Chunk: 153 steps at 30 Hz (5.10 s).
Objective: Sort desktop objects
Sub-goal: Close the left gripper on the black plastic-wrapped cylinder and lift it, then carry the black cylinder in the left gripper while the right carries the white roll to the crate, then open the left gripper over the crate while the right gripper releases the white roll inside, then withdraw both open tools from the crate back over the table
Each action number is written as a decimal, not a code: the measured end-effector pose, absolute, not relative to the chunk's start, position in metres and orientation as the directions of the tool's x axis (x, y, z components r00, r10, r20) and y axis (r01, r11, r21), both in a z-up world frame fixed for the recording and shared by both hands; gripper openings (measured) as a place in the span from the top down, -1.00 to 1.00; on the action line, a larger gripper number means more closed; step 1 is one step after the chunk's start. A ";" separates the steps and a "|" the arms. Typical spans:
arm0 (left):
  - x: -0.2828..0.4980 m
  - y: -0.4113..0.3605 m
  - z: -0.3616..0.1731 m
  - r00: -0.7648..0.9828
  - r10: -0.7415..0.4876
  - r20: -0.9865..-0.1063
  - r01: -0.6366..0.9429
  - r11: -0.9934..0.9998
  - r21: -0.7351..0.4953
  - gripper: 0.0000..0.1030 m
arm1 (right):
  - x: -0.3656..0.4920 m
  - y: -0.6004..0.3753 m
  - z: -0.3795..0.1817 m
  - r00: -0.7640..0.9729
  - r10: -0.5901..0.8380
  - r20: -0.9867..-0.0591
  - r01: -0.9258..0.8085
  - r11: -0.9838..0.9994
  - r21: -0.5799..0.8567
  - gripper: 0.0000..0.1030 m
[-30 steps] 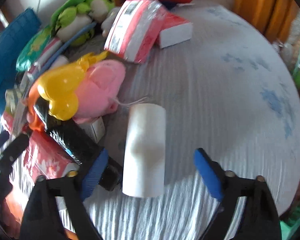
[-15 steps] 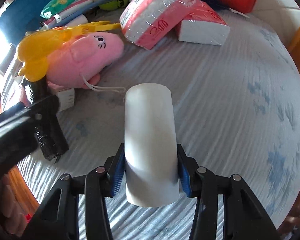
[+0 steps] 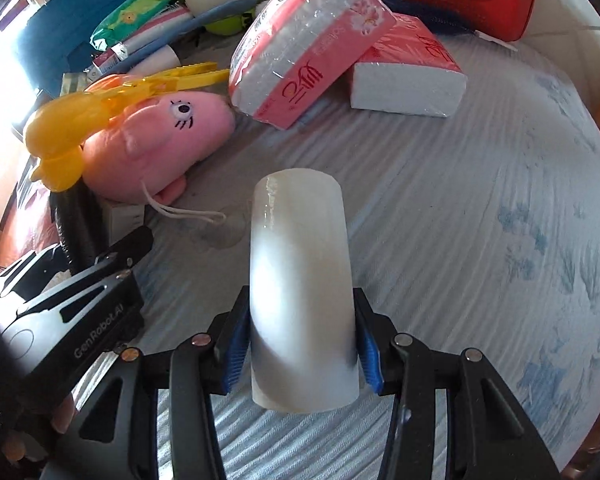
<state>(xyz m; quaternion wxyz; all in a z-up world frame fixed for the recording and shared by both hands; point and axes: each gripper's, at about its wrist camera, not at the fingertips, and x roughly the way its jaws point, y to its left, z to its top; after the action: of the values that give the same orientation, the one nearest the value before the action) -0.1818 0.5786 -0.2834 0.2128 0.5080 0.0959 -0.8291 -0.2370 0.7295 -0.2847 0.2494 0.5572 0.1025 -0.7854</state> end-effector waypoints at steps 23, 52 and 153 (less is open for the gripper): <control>-0.142 0.592 -0.257 -0.464 -0.247 -0.851 0.422 -0.906 0.032 0.31 | -0.216 0.723 -0.269 -0.307 -0.273 -0.912 0.530 -0.844 0.074 0.12; -0.076 0.476 -0.114 -0.660 -0.382 -0.647 0.492 -0.870 0.012 0.38 | -0.148 0.590 -0.099 -0.520 -0.491 -0.699 0.653 -0.756 0.046 0.11; -0.222 -0.233 0.006 -0.843 -0.258 -0.473 0.307 -0.951 -0.029 -0.60 | -0.261 -0.055 0.048 -0.829 -0.259 -0.495 0.340 -0.937 -0.079 -1.00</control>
<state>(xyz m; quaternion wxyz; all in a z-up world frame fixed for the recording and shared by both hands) -0.2218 -0.2329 0.0060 0.1474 0.2386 0.0519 -0.9585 -0.2606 -0.0549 0.0481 0.1572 0.2464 0.0821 -0.9528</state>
